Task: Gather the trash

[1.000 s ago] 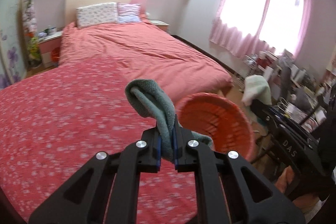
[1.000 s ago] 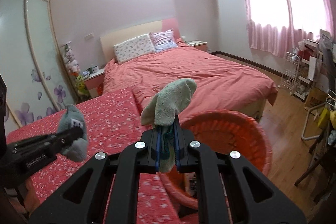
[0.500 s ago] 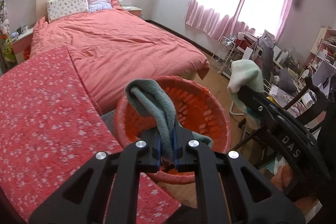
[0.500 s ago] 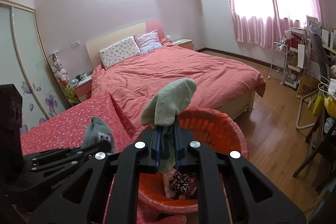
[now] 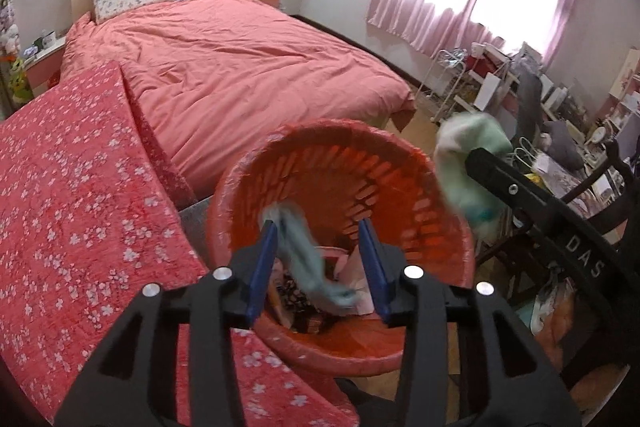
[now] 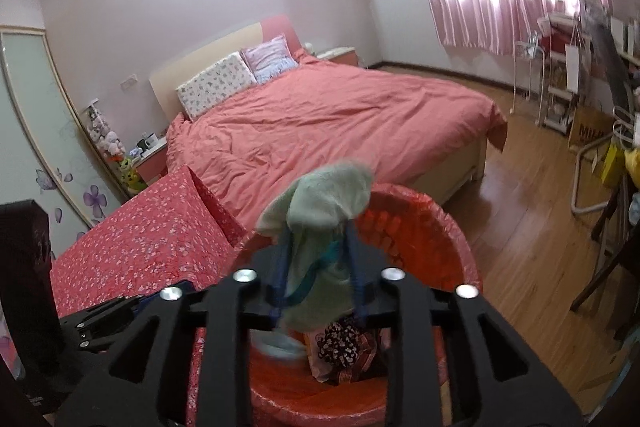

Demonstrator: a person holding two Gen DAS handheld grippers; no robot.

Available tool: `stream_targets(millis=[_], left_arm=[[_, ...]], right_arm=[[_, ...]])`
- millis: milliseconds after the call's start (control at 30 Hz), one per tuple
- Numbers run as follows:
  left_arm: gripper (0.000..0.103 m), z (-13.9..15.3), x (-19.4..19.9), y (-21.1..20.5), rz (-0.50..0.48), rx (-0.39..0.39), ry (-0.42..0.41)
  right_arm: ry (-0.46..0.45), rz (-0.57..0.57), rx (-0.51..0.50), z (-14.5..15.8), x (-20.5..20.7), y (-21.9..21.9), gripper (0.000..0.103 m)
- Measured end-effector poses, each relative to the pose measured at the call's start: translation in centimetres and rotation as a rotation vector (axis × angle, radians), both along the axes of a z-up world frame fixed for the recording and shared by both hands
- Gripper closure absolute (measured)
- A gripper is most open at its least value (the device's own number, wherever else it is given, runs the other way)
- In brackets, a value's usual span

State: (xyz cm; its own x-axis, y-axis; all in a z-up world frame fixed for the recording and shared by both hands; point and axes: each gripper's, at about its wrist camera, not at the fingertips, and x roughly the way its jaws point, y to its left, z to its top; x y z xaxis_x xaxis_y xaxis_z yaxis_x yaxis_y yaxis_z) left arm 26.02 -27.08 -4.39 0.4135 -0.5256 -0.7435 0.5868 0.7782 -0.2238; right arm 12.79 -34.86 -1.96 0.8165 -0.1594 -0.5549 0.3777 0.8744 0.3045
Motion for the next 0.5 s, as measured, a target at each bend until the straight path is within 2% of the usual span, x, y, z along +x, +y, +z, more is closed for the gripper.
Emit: stream_targets(millis=[67, 200, 300, 367, 433, 467, 500], left_arm=[[0.056, -0.1, 0.3, 0.8, 0.017, 0.011, -0.004], [0.051, 0.4, 0.1, 3.1, 0.053, 0.027, -0.033], [0.043, 1.5, -0.7, 5.5, 0.086, 0.023, -0.066], [0.035, 2.6, -1.6, 7.5, 0.111, 0.021, -0.100], [0.028, 3.7, -2.8, 9.3, 0.143, 0.025, -0.142], [0.023, 4.2, -3.4, 10.0, 0.157, 0.026, -0.160], [0.021, 4.8, -4.2, 11.0, 0.176, 0.025, -0.185]], right_arm=[[0.001, -0.008, 0.004, -0.1, -0.4, -0.1, 0.053], [-0.006, -0.021, -0.011, 0.6, -1.4, 0.3, 0.045], [-0.027, -0.033, -0.042, 1.6, -2.6, 1.1, 0.036], [-0.051, -0.041, -0.076, 2.6, -3.8, 2.0, 0.023], [-0.074, -0.051, -0.109, 3.4, -5.0, 3.1, 0.017], [-0.084, -0.056, -0.130, 3.9, -5.8, 3.8, 0.008], [-0.097, -0.063, -0.150, 4.3, -6.6, 4.6, 0.004]])
